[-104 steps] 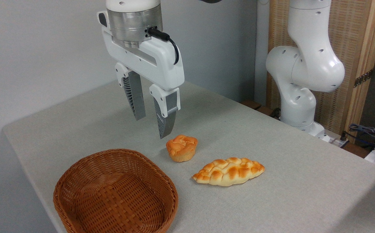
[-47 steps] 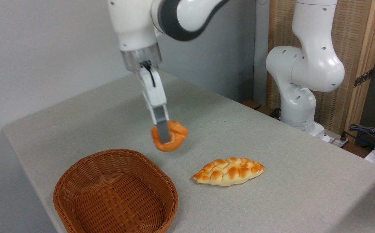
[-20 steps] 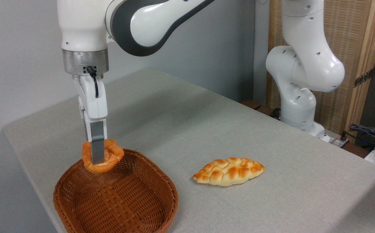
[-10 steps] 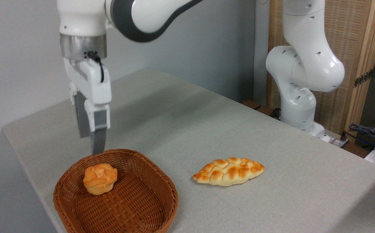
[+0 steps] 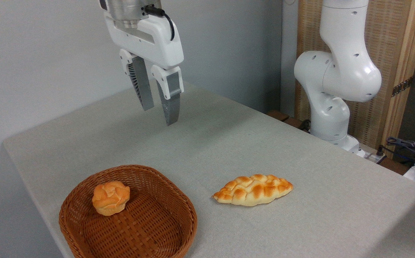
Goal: Put bread into the basket
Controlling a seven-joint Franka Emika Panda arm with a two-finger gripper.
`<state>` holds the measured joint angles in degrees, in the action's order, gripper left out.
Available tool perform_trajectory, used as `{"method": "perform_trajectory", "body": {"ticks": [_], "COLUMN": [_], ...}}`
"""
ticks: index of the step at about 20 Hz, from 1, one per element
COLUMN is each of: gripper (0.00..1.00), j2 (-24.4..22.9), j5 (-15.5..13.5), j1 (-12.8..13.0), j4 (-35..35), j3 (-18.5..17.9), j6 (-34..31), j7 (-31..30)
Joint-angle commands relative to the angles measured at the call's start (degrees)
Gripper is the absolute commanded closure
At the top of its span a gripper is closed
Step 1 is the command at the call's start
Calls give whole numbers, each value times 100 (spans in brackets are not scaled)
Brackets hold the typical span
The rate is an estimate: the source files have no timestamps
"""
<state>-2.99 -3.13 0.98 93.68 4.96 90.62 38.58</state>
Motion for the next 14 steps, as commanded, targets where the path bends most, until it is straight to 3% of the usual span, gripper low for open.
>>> {"method": "perform_trajectory", "body": {"ticks": [1,5,7,14], "gripper": [0,0,0,0], "j2": [-26,-26,-18,44], "j5": [-74,-65,-65,-65], "j1": [25,25,130,139], "j4": [62,36,18,-105], "j3": [-152,-328,-635,-637], "j6": [-80,-80,-80,-80], "j7": [132,132,132,141]}}
